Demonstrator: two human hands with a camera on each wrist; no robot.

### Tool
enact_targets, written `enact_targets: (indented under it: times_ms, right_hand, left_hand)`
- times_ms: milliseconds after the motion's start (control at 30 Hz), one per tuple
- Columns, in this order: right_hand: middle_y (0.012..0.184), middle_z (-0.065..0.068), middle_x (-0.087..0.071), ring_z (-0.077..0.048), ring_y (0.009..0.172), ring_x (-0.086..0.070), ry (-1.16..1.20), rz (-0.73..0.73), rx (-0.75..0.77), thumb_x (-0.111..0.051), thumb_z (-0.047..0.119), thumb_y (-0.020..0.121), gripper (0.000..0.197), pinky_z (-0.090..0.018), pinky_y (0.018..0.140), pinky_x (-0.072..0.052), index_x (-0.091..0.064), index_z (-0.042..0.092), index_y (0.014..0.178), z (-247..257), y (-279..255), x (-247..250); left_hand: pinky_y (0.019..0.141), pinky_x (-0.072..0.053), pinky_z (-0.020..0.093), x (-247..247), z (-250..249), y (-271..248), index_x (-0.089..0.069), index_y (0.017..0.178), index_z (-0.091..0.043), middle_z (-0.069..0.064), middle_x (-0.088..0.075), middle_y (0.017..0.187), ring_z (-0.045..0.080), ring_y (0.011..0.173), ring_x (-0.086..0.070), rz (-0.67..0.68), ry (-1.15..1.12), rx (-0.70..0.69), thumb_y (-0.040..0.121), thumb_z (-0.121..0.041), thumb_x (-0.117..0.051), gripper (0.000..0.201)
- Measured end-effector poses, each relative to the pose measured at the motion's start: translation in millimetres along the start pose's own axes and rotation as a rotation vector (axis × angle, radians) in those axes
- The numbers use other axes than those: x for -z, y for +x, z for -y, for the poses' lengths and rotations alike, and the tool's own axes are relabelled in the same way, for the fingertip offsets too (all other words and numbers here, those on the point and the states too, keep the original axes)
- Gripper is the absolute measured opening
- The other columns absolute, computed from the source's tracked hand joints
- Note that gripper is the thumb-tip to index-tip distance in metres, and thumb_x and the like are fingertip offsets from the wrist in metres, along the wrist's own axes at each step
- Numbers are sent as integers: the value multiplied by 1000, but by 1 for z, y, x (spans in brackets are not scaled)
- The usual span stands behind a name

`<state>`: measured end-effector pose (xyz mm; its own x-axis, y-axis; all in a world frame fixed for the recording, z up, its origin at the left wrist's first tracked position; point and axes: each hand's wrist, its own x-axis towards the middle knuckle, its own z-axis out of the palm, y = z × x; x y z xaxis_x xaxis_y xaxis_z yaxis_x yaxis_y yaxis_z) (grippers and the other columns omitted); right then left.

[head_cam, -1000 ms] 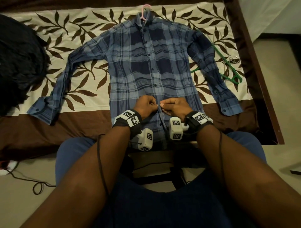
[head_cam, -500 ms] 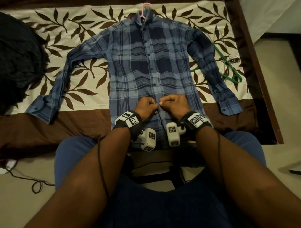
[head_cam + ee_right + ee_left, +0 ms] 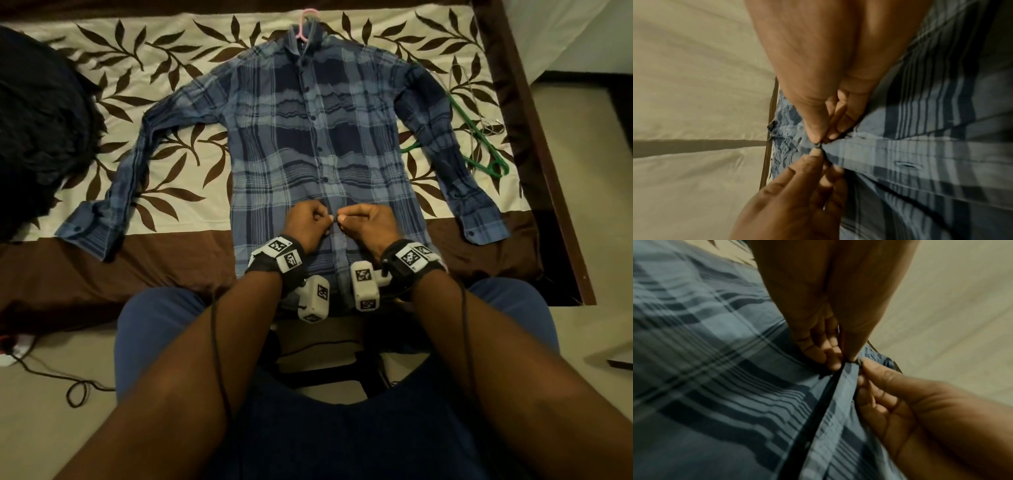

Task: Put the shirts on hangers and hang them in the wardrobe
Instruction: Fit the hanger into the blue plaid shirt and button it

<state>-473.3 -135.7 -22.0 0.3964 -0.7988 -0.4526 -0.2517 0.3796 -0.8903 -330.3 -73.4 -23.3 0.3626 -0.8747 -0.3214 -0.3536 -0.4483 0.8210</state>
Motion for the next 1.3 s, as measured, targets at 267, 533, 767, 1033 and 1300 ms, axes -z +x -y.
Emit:
enact_targets:
  times_ms: [267,533,767,1033,1300]
  right_hand:
    - [73,3,-64,-12,66,-62,-695,2,128,-85,42,70,40,-31,59,-52,-58,22,92,-20,-29,4]
    - [71,4,-64,-18,76,-62,-812,0,89,-70,15,86,12,-31,77,-53,-68,19,76,-28,-42,12]
    - [63,4,-60,-12,64,-56,-675,-9,59,-74,7,83,9,-22,68,-44,-70,3,77,-20,-48,28]
    - [65,-10,-64,-15,62,-57,-610,15,21,-73,14,87,25,-28,65,-50,-66,2,66,-22,-54,26]
    - [69,-1,-64,-13,67,-60,-538,-2,20,-76,16,85,14,-29,72,-52,-68,11,75,-27,-50,28]
  left_hand:
    - [76,-53,33,-4,16,-22,-67,85,-12,3,-65,75,22,74,-65,63,119,187,87,-8,-70,6]
    - [76,-47,39,-13,17,-43,-58,101,-9,18,-64,108,39,99,-61,226,626,83,90,-23,-67,20]
    - [78,-51,44,-18,6,-49,-56,103,-7,20,-63,108,41,99,-61,62,660,-37,89,-19,-67,22]
    - [73,-49,38,-41,7,-46,-69,100,-5,20,-69,102,40,98,-63,109,597,4,89,-20,-69,19]
    - [85,-56,46,-43,12,-49,-68,110,-3,25,-66,110,44,103,-62,48,645,61,95,-14,-57,21]
